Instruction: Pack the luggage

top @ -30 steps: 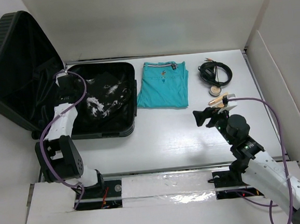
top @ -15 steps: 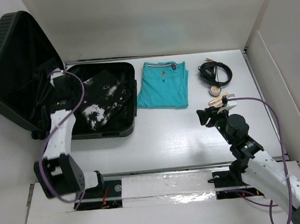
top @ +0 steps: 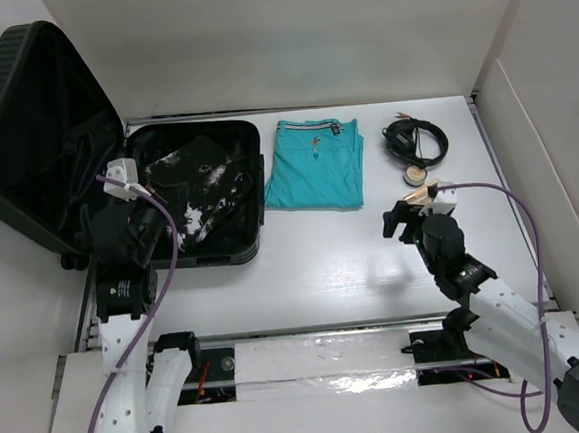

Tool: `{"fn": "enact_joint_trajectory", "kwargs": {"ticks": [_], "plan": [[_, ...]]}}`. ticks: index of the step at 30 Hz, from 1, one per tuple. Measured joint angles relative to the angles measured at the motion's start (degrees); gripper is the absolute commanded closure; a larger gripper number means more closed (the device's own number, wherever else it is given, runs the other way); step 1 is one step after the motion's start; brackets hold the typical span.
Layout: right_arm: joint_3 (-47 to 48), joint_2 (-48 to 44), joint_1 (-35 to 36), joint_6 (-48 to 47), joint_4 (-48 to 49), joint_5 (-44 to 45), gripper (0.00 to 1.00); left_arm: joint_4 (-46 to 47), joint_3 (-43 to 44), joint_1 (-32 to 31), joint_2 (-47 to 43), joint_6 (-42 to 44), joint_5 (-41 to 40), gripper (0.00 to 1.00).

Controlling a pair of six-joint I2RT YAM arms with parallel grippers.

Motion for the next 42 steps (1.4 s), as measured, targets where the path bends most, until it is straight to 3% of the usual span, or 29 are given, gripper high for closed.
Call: {"fn": "enact_joint_trajectory", "kwargs": {"ticks": [5,11,16,31,35,38,42], "plan": [[1.4,4.5,-4.2,3.5,-2.3,5.9,0.00,-0.6,-3.8,-0.7,-4.2,0.7,4.9,0.77],[2.4,12.3,-17.7,7.5,-2.0,4.5,0.00,-2.9,-3.8,-7.2,-4.5,3.0,6.0,0.68],[6.9,24.2,-25.1,8.8,-1.4,-0.9,0.00,-5.4,-3.8,-12.0,-6.0,4.9,4.4,0.67],[15.2,38.2,-27.2,10.2,3.2,-8.7,0.04,-6.7,-3.7,-15.3,-7.7,6.2,2.9,0.67],[15.4,38.8,-29.0,11.2,2.7,-9.6,0.10,-6.7,-3.7,-15.3,-7.7,6.2,2.5,0.68],[16.0,39.3,-30.0,11.4,2.5,-10.6,0.24,-6.8,-3.7,-15.3,-7.9,6.2,1.8,0.68],[16.5,40.3,-30.9,11.6,1.9,-12.1,0.30,-7.2,-3.6,-15.3,-9.1,6.2,0.4,0.68]]}}
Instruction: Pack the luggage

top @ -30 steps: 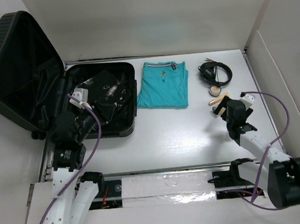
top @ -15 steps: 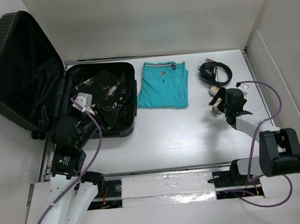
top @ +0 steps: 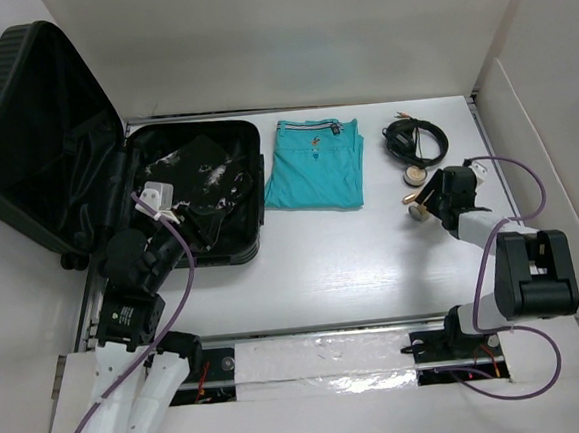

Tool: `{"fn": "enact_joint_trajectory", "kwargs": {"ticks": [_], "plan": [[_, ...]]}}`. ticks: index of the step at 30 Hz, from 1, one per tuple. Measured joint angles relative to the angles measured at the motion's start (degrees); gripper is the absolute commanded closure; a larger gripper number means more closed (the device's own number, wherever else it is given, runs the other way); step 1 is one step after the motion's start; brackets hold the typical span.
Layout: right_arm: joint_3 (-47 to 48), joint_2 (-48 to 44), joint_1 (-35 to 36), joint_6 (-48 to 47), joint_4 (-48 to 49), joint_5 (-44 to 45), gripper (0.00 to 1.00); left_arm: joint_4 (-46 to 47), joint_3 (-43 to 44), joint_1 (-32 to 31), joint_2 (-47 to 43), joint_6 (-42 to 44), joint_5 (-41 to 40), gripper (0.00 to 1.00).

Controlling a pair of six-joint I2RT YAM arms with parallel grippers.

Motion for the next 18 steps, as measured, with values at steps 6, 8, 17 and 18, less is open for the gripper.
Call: {"fn": "enact_joint_trajectory", "kwargs": {"ticks": [6,8,17,18], "plan": [[1.3,1.6,-0.1,-0.1,-2.7,-1.6,0.31,0.0,0.4,0.0,-2.9,0.0,-1.3,0.68],[2.3,2.7,-0.1,-0.1,-3.6,-2.3,0.34,0.0,0.6,0.0,-3.3,0.0,-1.5,0.68],[3.4,3.5,-0.1,-0.4,-5.7,-3.9,0.51,-0.1,0.7,0.0,-4.8,0.0,-2.6,0.68],[3.2,2.4,0.0,-0.5,-6.4,-3.8,0.51,0.0,0.7,0.0,-4.9,0.0,-2.6,0.68]]}}
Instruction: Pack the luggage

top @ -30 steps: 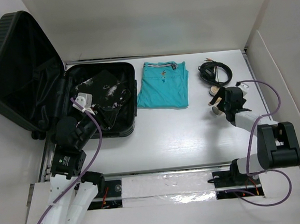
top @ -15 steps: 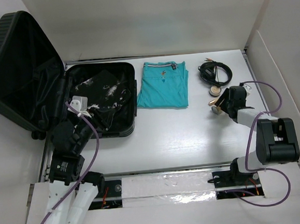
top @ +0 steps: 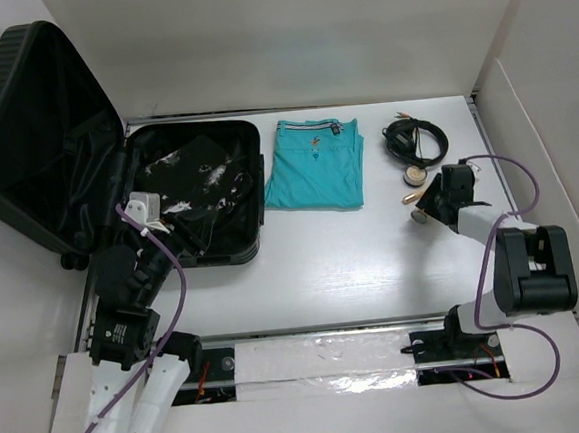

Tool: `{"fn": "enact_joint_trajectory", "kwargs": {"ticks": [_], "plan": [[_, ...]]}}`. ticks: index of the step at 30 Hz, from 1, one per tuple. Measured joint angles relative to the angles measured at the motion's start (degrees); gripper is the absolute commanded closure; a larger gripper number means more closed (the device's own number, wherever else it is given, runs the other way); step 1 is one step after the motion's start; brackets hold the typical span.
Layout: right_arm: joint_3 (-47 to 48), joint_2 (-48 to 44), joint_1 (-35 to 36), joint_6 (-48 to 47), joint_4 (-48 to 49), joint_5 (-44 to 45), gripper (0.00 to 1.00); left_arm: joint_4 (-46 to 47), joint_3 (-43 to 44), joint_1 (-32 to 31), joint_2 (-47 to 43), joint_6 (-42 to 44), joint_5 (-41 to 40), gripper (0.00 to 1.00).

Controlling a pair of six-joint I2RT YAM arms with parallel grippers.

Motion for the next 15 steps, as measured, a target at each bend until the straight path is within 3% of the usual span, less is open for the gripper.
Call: {"fn": "enact_joint_trajectory", "kwargs": {"ticks": [5,9,14,15], "plan": [[-0.3,-10.3,3.1,-1.2,-3.5,1.5,0.51,0.0,0.0,0.0,0.0,0.0,-0.3,0.68],[0.3,-16.5,11.5,-0.9,-2.7,0.7,0.51,0.0,0.0,0.0,0.2,0.0,-0.4,0.68],[10.3,-9.1,30.6,0.5,0.8,-4.5,0.49,-0.1,0.0,0.8,0.4,0.0,-0.8,0.69],[14.2,-6.0,33.2,0.6,2.0,-6.3,0.39,-0.1,0.0,1.1,0.4,0.0,-1.2,0.70]]}}
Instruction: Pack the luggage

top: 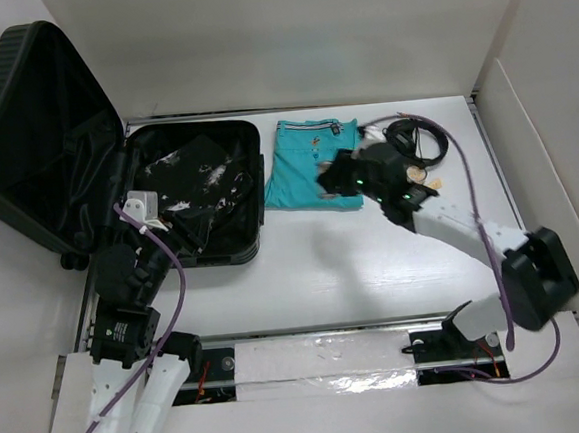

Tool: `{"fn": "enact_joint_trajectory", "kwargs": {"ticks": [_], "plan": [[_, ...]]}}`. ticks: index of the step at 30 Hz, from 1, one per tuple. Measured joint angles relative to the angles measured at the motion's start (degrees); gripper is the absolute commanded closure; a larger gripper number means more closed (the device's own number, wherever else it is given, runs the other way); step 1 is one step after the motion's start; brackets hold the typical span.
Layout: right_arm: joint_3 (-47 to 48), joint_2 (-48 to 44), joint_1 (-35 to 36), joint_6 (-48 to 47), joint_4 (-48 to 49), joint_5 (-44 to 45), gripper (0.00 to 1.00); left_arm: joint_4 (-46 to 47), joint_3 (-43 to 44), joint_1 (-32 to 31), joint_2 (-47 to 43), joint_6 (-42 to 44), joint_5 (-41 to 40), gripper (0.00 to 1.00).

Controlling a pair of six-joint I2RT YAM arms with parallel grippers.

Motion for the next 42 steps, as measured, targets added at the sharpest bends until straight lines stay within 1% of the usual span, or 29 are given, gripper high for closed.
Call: {"fn": "enact_joint_trajectory", "kwargs": {"ticks": [1,2,4,5,6,7,9,10,13,14,15,16,17,18,19,20,21,22,23,24,25,26,28,30,34,35,37,38,42], "plan": [[4.8,3.8,2.6,0.3,1.9,-2.5,0.39,-0.1,0.0,0.3,-0.1,0.0,-0.5,0.70],[9.3,7.2,4.9,0.4,3.2,-5.5,0.25,-0.3,0.0,0.5,-0.2,0.0,-1.2,0.69],[16.3,12.9,7.9,2.0,8.5,-11.1,0.18,-0.8,0.0,0.8,-1.0,-0.1,-2.8,0.69],[18.0,14.6,8.8,2.9,11.5,-13.6,0.09,-1.0,0.0,0.8,-1.4,-0.2,-3.7,0.69],[18.4,15.5,9.2,3.7,13.9,-15.5,0.07,-1.0,0.0,0.8,-2.0,-0.3,-4.4,0.68],[18.2,16.0,9.2,4.3,15.5,-17.4,0.06,-1.0,0.0,0.8,-2.5,-0.4,-4.8,0.68],[16.0,15.9,7.9,4.8,17.9,-20.1,0.06,-1.0,0.0,0.8,-3.1,-0.5,-5.4,0.68],[13.9,15.3,6.8,4.8,18.7,-20.7,0.07,-0.9,0.0,0.8,-3.2,-0.5,-5.4,0.68],[5.2,11.5,1.7,3.1,17.9,-19.9,0.38,-1.0,0.0,0.8,-2.9,-0.5,-5.3,0.68],[2.6,9.8,0.0,2.3,16.3,-18.3,0.70,-0.9,0.0,0.8,-2.8,-0.5,-5.1,0.68],[0.0,7.6,-1.9,1.1,13.8,-15.7,0.82,-1.0,0.0,0.8,-2.7,-0.5,-5.0,0.68],[-1.7,5.9,-3.7,0.8,12.2,-13.2,0.85,-1.0,0.0,0.8,-2.7,-0.5,-4.8,0.68],[-3.6,3.8,-5.6,0.1,10.6,-10.1,0.86,-0.9,0.0,0.8,-2.7,-0.5,-4.7,0.68],[-5.4,1.7,-7.4,-0.9,9.3,-6.4,0.84,-0.9,0.0,0.8,-2.7,-0.5,-4.6,0.67],[-7.0,-0.2,-9.2,-1.7,8.4,-2.9,0.79,-0.9,0.0,0.8,-2.7,-0.5,-4.5,0.67],[-8.1,-1.6,-10.9,-2.6,7.5,0.6,0.58,-0.9,0.0,0.8,-2.7,-0.5,-4.4,0.67],[-8.8,-2.2,-12.7,-3.2,6.6,3.7,0.45,-0.9,0.0,0.8,-2.7,-0.5,-4.2,0.67],[-9.0,-2.2,-14.2,-4.0,5.7,6.7,0.36,-0.9,0.0,0.8,-2.7,-0.5,-4.1,0.67],[-9.0,-1.6,-15.7,-4.6,4.7,9.2,0.20,-0.9,0.0,0.8,-2.7,-0.5,-4.0,0.67],[-9.0,-0.9,-17.0,-5.0,3.8,11.5,0.13,-0.9,0.0,0.8,-2.7,-0.5,-4.0,0.67],[-9.0,0.2,-18.2,-5.6,3.2,13.3,0.10,-0.9,0.0,0.8,-2.7,-0.5,-4.0,0.67],[-8.9,1.4,-19.3,-5.8,2.3,14.5,0.09,-0.8,0.0,0.8,-2.7,-0.5,-3.8,0.67],[-8.8,4.0,-21.0,-6.0,1.2,15.5,0.10,-0.7,0.0,0.8,-2.7,-0.5,-3.5,0.66],[-8.8,6.3,-22.6,-5.9,0.2,15.7,0.17,-0.6,0.0,0.8,-2.7,-0.6,-3.3,0.66],[-7.8,10.1,-25.7,-5.4,-1.9,15.1,0.26,-0.6,0.0,0.8,-2.8,-0.6,-3.1,0.66],[-7.3,11.0,-26.5,-5.1,-2.3,14.8,0.36,-0.6,0.0,0.8,-2.9,-0.6,-3.0,0.66],[-6.3,12.5,-28.0,-4.5,-2.7,13.8,0.37,-0.6,0.0,0.8,-3.2,-0.6,-2.7,0.66],[-5.8,13.0,-28.6,-4.3,-3.0,13.6,0.40,-0.6,0.0,0.8,-3.5,-0.6,-2.6,0.66],[-3.8,14.9,-30.0,-3.7,-4.9,12.7,0.42,-0.6,0.0,0.8,-4.7,-0.6,-2.7,0.66]]}}
